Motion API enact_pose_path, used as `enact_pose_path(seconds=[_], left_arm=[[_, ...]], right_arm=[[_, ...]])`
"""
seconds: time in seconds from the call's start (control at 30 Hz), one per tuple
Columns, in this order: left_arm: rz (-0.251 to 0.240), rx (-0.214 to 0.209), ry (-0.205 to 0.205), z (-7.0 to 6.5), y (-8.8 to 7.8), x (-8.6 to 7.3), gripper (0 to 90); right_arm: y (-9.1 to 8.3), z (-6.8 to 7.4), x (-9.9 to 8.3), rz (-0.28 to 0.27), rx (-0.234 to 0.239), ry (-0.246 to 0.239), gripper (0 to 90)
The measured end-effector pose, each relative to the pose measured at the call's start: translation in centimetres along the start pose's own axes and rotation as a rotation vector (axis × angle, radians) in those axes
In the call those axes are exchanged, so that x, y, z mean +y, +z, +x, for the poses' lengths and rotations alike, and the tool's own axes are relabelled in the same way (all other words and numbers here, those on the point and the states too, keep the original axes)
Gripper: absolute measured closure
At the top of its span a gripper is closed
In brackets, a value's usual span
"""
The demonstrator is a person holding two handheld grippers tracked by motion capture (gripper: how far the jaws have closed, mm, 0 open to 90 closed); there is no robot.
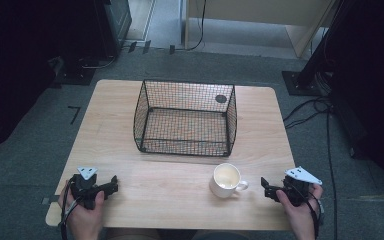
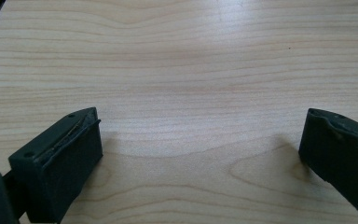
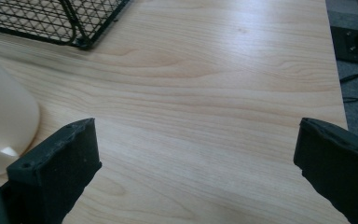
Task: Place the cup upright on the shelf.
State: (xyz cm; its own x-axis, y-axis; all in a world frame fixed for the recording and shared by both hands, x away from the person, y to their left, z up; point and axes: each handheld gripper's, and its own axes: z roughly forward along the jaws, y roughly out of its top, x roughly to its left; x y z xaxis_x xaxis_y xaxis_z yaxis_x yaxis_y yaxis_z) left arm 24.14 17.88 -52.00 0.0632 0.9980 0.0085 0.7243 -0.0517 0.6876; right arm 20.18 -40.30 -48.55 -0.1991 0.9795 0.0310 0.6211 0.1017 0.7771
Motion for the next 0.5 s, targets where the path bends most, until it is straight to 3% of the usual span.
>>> enact_pose_path(seconds=[0.27, 0.37, 0.5], left_arm=[[0.0, 0.0, 0.0, 0.0, 0.0, 0.0, 0.0], [0.001, 0.0, 0.0, 0.0, 0.0, 0.0, 0.0], [0.001, 0.0, 0.0, 0.0, 0.0, 0.0, 0.0]], right_arm=[[-0.6, 0.7, 0.4, -0.017, 0.027, -0.014, 0.0], [-1.1, 1.0, 0.6, -0.035, 0.076, -0.004, 0.0], [-1.4, 1.2, 0.8, -0.05, 0.102, -0.01, 0.0]])
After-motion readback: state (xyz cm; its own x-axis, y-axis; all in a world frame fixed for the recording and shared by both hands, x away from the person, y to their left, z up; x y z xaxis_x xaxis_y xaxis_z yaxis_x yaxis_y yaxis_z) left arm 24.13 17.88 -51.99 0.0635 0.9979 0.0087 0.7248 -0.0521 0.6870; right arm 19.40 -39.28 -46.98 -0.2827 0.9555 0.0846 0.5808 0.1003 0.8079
